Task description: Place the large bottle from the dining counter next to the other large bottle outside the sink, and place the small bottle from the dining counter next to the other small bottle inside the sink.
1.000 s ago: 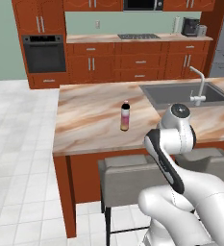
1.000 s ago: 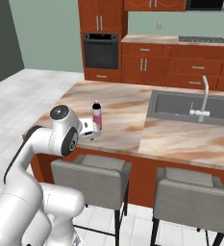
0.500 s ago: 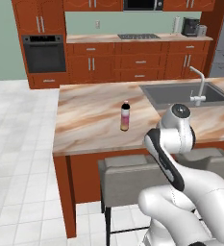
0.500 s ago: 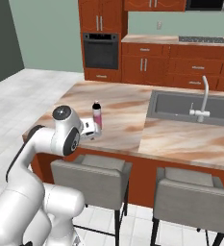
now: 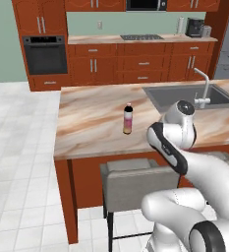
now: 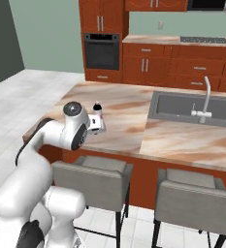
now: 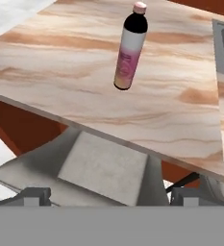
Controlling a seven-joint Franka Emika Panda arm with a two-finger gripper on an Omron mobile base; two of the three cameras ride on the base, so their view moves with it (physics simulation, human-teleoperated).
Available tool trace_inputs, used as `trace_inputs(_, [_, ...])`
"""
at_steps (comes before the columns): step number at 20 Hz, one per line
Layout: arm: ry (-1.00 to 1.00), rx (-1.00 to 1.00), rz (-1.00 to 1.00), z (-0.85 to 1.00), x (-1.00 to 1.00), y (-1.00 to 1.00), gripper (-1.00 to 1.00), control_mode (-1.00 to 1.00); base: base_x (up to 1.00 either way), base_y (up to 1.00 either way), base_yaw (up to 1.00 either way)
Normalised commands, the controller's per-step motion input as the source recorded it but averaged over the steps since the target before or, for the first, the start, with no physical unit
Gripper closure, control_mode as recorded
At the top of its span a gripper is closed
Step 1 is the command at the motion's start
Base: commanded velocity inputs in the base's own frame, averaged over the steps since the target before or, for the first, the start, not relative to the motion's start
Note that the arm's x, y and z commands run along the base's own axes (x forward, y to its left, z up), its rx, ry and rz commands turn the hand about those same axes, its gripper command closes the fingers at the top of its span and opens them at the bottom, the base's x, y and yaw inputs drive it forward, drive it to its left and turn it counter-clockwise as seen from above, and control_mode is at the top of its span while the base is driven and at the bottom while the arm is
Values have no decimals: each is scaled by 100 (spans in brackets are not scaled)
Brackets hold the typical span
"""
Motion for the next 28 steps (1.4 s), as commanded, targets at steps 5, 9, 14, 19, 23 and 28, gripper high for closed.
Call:
trace_inputs(5, [0, 1, -5, 1, 49, 18, -100, -100, 0, 0, 0])
trace_inputs(9, [0, 0, -8, 0, 34, 28, -100, -100, 0, 0, 0])
trace_inputs(14, [0, 0, -7, 1, 14, 12, -100, -100, 0, 0, 0])
trace_inputs(19, [0, 1, -2, 0, 20, 0, -100, -100, 0, 0, 0])
trace_inputs(23, [0, 1, 0, 0, 28, 0, -100, -100, 0, 0, 0])
trace_inputs(28, [0, 0, 0, 0, 30, 0, -100, -100, 0, 0, 0])
